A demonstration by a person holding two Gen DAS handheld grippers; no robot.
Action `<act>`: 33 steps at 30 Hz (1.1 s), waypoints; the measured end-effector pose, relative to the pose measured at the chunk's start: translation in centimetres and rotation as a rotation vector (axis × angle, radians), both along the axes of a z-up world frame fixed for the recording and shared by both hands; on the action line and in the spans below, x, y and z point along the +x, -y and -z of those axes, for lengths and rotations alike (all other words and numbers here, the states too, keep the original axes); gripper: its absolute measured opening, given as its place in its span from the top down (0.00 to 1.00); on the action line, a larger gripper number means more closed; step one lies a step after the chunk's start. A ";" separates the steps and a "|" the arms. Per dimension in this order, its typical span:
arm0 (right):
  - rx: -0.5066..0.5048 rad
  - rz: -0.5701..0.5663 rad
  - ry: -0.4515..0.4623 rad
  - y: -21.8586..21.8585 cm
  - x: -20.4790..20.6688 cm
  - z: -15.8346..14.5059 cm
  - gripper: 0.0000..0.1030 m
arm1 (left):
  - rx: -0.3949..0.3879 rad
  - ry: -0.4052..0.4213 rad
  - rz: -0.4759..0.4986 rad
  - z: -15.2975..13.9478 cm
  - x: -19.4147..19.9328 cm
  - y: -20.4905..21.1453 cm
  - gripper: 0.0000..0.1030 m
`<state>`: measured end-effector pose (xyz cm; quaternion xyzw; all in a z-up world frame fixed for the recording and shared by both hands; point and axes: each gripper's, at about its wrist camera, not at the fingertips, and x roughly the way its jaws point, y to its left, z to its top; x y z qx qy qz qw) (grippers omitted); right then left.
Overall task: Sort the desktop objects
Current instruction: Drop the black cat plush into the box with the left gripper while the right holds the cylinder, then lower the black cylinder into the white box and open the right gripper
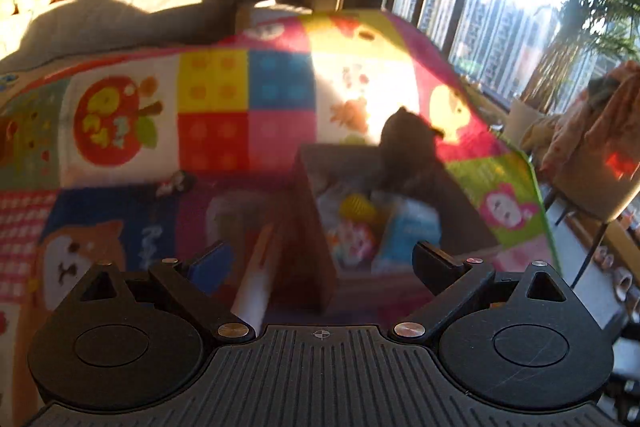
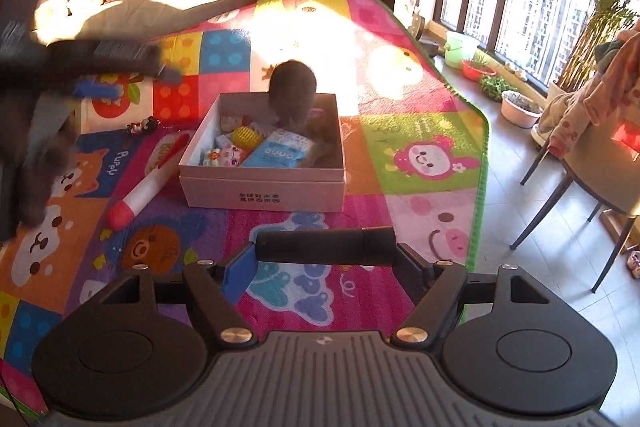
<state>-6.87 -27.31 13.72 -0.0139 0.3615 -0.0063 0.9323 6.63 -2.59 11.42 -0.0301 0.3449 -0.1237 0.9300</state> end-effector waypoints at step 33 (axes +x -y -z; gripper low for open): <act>0.046 0.072 -0.079 -7.3 8.5 3.5 0.12 | 0.108 -0.135 -0.166 9.2 -9.7 -12.4 0.00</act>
